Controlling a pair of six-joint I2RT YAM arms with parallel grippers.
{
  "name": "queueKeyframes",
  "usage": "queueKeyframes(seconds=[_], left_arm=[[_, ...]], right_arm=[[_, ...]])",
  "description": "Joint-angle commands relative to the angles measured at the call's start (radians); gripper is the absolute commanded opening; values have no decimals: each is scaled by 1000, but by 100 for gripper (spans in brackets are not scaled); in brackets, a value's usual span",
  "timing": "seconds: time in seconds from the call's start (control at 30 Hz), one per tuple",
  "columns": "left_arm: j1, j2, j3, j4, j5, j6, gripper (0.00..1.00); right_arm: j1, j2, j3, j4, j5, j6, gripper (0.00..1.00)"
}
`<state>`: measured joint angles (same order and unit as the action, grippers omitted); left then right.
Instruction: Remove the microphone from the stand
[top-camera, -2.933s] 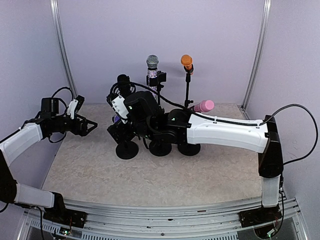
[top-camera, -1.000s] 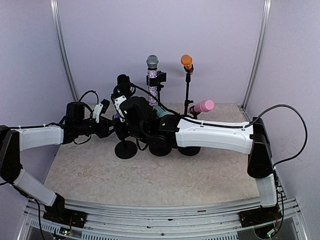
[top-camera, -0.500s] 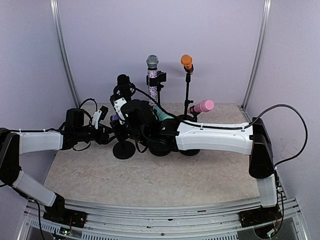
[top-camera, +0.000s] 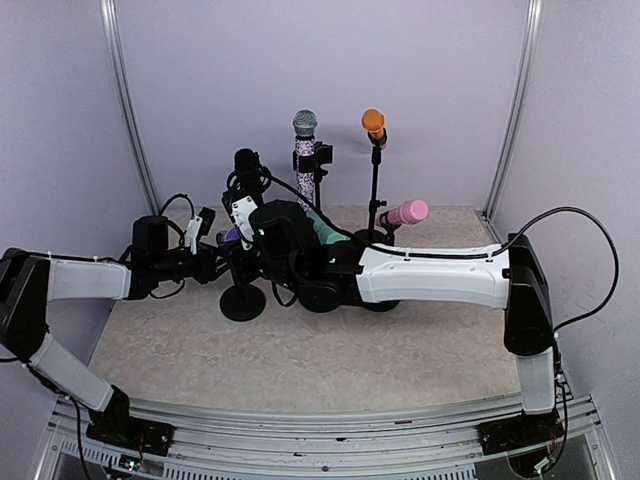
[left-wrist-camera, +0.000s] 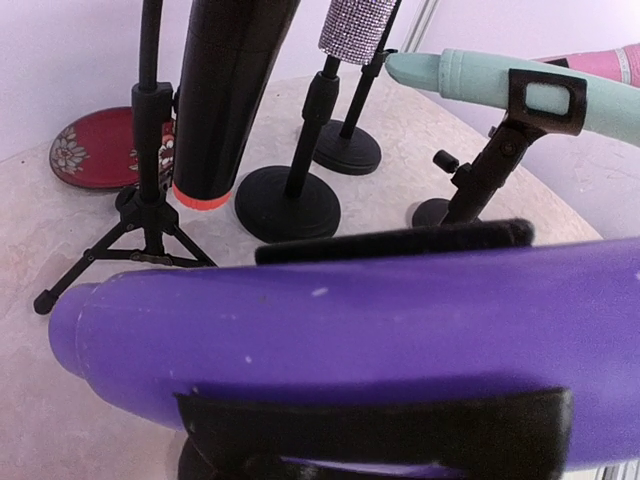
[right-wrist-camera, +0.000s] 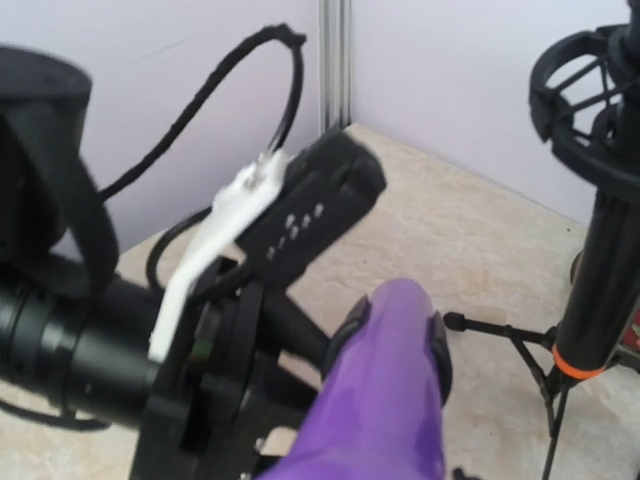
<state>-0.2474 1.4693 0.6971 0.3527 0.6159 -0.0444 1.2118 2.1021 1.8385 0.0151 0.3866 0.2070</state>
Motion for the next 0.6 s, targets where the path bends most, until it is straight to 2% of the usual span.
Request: queueKeyframes(seconds=[0.0, 0.03, 0.13, 0.57], left_arm=[[3, 17, -9, 60, -9, -35, 13], [35, 16, -12, 63, -22, -33, 7], [66, 14, -23, 70, -59, -32, 0], [80, 19, -20, 38, -192, 8, 0]], right_arm=[[27, -51, 1, 105, -76, 26, 0], [29, -53, 0, 106, -70, 19, 0], [40, -59, -5, 106, -49, -6, 0], [102, -151, -78, 107, 36, -85, 0]])
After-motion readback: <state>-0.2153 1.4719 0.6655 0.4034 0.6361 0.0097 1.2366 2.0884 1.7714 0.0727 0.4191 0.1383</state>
